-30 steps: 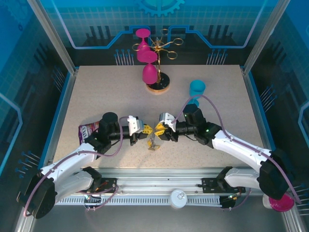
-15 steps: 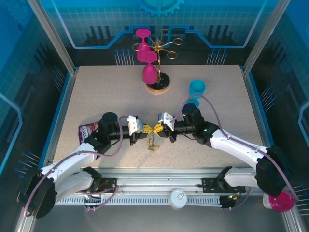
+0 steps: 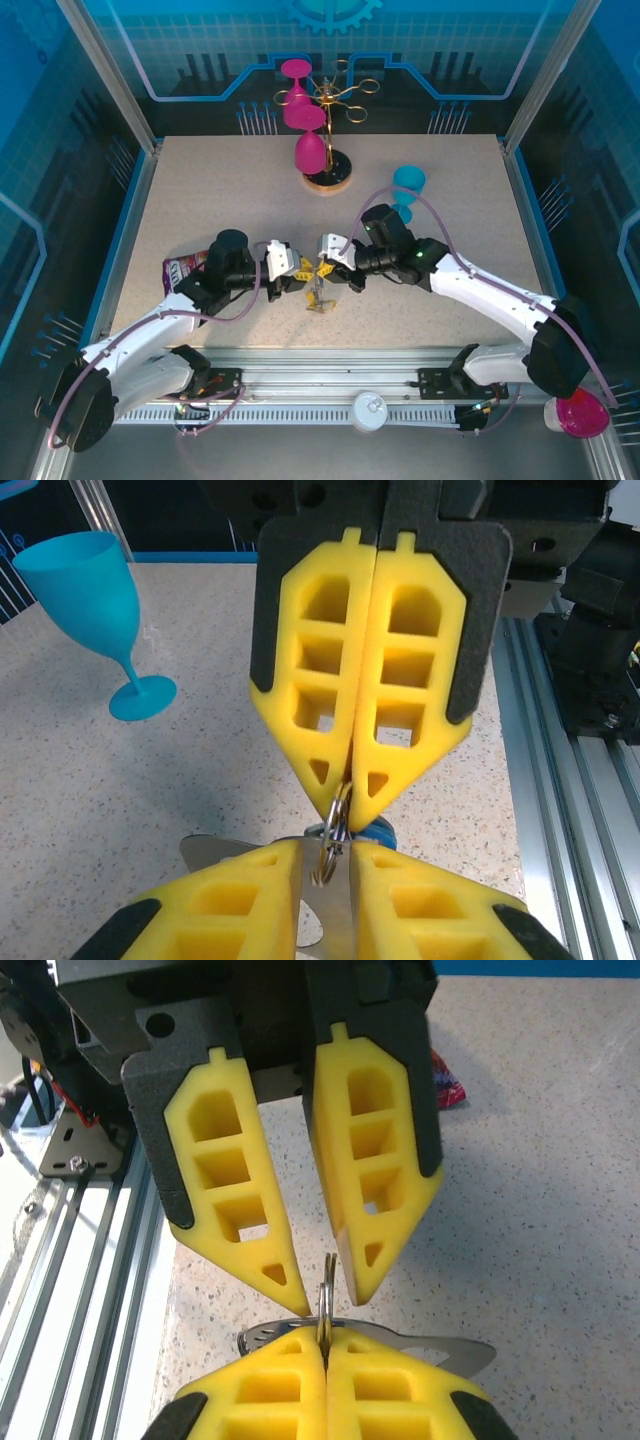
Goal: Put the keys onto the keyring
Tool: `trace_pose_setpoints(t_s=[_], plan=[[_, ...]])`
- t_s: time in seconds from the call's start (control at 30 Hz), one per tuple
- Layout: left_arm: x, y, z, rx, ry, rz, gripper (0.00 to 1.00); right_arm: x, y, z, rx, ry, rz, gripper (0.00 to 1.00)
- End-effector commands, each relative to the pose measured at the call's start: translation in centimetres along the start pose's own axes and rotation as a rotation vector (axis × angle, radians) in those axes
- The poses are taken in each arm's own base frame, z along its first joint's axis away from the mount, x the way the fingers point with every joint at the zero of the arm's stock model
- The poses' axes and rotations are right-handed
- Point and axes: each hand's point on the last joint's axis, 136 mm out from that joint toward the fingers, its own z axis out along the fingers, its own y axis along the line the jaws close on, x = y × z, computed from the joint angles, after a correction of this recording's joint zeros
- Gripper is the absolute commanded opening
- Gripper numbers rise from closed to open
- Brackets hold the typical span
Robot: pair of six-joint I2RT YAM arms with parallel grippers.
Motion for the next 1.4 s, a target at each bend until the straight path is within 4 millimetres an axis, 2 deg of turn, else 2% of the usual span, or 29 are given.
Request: trace_pose_setpoints(t_s=[0.0,0.13,0.3,0.37,0.4,0.47,0.53,0.63,0.67,0.77,0.9,1.13,1.37], plan=[[-0.4,-0.1,0.1,0.01,0.012,0.03,0.19,0.7,1.0,0.2,-0.041,0.106,-0.062,0.0],[-0.6,-0.4,0.1,0.023,0.007,0.027,0.16,0.6,1.2,0.9,-0.059,0.157,-0.098,0.0],[-0.6,-0.6,0.0,0.036,0.004,0.027,0.01,-0.6,1.3,1.2,-0.071,0.14,-0.109,0.0],[-0.7,-0.8,-0.1,0.04,0.002,0.034,0.0,-0.9,1.1,0.9,-0.055,0.117,-0.1,0.0],[-0.7,-0.8,-0.1,0.04,-0.001,0.038,0.0,-0.9,1.0,0.7,-0.044,0.101,-0.091,0.02],[-0.7,-0.9,-0.2,0.037,-0.012,0.05,0.0,-1.1,0.5,-0.1,-0.011,0.037,-0.057,0.17],[-0.9,-1.0,-0.3,0.03,-0.031,0.063,0.0,-1.1,0.3,-0.7,0.007,-0.035,-0.017,0.25],[-1.3,-1.1,-0.4,0.031,-0.062,0.073,0.0,-1.5,0.0,-1.5,0.028,-0.134,0.014,0.3],[-1.4,-1.2,-0.4,0.036,-0.07,0.076,0.0,-0.8,0.2,-1.2,0.021,-0.142,0.032,0.32],[-1.5,-1.4,-0.4,0.047,-0.084,0.081,0.0,-1.0,0.4,-1.0,-0.001,-0.176,0.052,0.34],[-1.7,-1.6,-0.5,0.054,-0.093,0.084,0.0,-1.0,0.4,-0.6,-0.015,-0.182,0.061,0.34],[-1.7,-1.7,-0.6,0.05,-0.1,0.091,0.0,-0.2,0.3,-0.6,-0.005,-0.151,0.082,0.22],[-1.8,-1.7,-0.5,0.056,-0.108,0.089,0.0,-0.2,0.8,-0.7,-0.019,-0.159,0.082,0.3]])
